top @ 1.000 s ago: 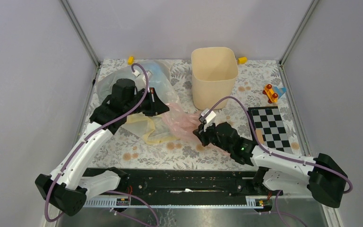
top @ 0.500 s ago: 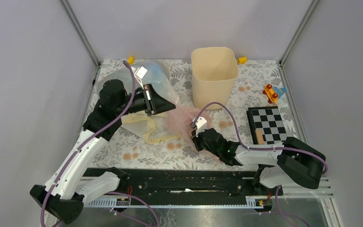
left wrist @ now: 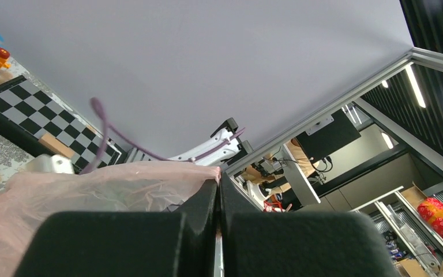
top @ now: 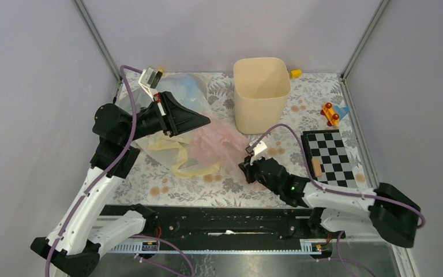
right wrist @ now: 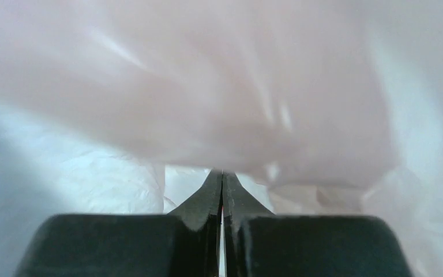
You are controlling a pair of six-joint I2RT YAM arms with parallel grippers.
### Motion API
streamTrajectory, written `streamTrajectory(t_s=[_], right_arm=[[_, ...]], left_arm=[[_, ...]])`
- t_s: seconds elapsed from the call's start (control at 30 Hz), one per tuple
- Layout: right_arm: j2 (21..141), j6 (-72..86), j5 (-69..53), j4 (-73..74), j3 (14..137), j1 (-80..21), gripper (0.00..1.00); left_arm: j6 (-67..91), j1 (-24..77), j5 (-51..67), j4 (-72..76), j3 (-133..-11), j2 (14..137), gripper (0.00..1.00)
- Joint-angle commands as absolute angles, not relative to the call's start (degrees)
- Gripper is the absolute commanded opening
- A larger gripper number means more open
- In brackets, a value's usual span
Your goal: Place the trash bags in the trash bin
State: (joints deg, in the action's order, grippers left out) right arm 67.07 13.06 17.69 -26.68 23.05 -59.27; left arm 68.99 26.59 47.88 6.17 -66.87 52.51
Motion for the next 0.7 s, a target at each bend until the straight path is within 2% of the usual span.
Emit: streamTrajectory(t_s=[0.0,0.1,0.27,0.3,0.4,0.5,0.67], right_arm=[[56.4,14.0,12.8,-19.3,24.4,-59.8,0.0],[49.2,15.0,17.7,-12.5,25.7,-59.8,0.0],[42.7,25.5,41.0,5.8,30.0,-59.7,0.0],[42.0,25.7,42.5,8.2,30.9,-59.7,0.0],[39.7,21.4,35.9,7.6,31.1,-59.7,0.0],[37.9,15.4,23.3,1.8,29.1,-59.7,0.0],[40.3,10.9,15.1,-7.2,27.1,-59.7,0.0]], left_arm=[[66.6,27.3,45.4,4.6,-65.3,51.4,0.0],[64.4,30.6,43.2,4.6,-63.2,52.6,0.0],[57.1,38.8,38.4,0.4,-64.3,58.8,0.0],[55.3,40.1,37.4,-1.1,-65.1,60.4,0.0],[50.9,43.0,36.1,-5.0,-68.8,65.2,0.0],[49.3,43.8,35.9,-6.1,-71.4,68.4,0.0],[49.1,44.4,37.3,-6.1,-74.4,70.5,0.0]])
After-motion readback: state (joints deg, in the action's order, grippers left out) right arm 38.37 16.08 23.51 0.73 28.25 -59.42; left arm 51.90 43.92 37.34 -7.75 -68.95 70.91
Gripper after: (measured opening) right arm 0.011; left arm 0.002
